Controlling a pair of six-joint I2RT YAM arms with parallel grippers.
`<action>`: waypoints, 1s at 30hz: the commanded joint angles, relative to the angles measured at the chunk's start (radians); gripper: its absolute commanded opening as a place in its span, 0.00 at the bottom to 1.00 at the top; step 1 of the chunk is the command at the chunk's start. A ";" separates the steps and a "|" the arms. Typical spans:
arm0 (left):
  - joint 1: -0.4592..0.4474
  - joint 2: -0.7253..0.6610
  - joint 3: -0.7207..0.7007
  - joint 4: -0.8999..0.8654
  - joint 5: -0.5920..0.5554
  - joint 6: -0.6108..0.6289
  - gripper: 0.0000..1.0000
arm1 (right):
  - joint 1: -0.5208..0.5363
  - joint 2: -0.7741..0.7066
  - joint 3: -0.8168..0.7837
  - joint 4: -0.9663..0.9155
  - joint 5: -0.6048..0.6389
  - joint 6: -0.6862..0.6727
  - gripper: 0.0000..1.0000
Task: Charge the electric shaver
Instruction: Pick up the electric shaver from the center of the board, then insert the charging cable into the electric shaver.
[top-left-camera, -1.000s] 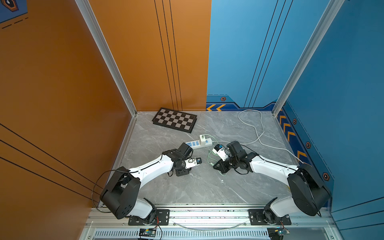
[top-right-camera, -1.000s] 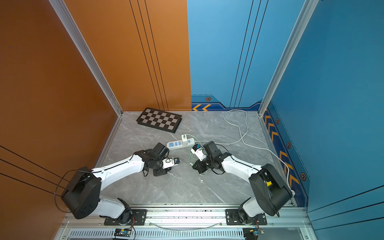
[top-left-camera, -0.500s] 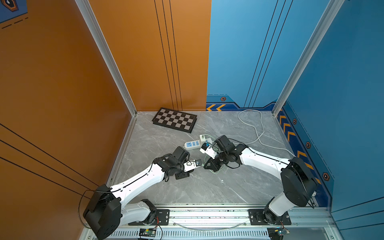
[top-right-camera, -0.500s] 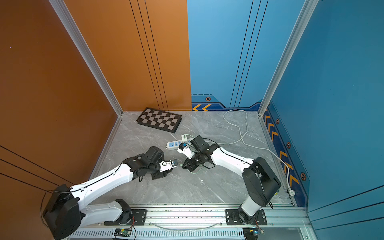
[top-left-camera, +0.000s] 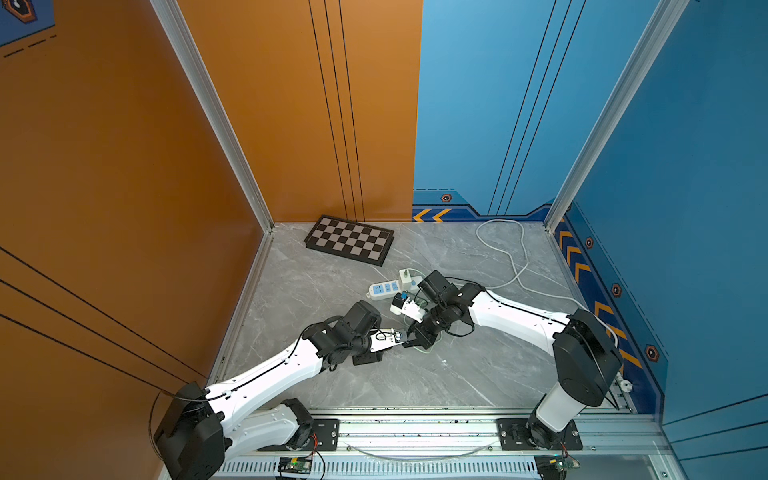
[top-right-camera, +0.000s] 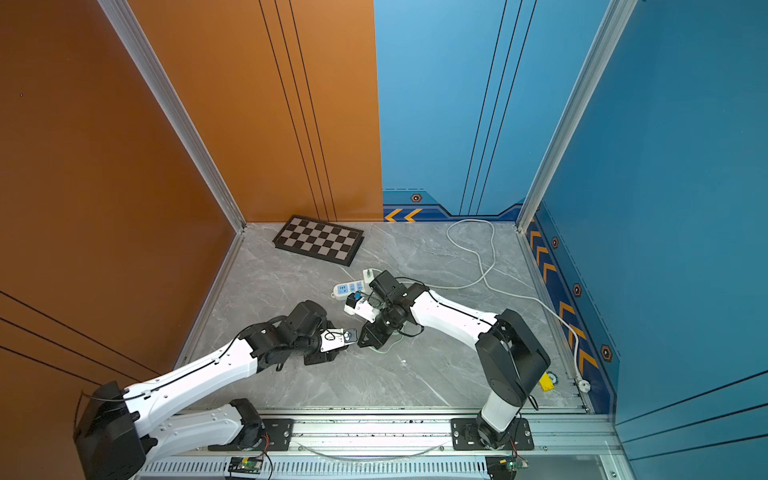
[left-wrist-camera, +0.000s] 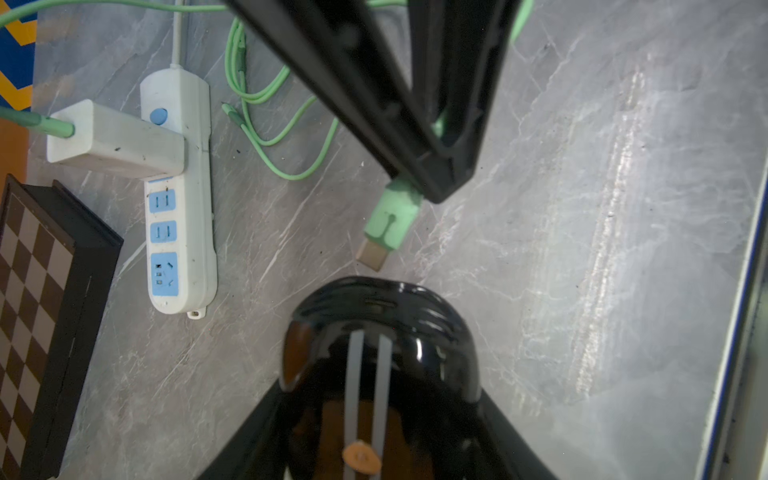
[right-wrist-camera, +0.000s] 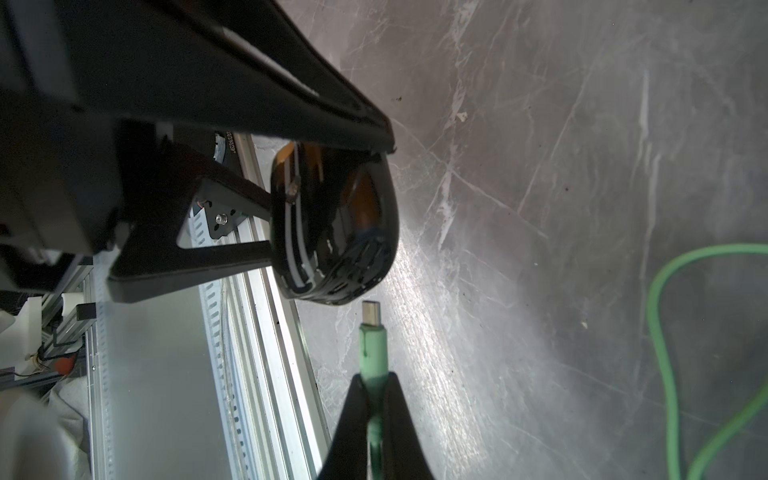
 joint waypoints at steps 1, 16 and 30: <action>-0.017 -0.016 -0.017 -0.010 -0.035 0.018 0.00 | 0.000 0.008 0.032 -0.069 -0.018 -0.039 0.00; -0.028 0.000 0.009 -0.011 -0.040 0.025 0.00 | 0.020 0.047 0.070 -0.080 -0.045 -0.058 0.00; -0.030 -0.019 0.001 -0.009 -0.041 0.025 0.00 | 0.038 0.082 0.107 -0.084 -0.047 -0.059 0.00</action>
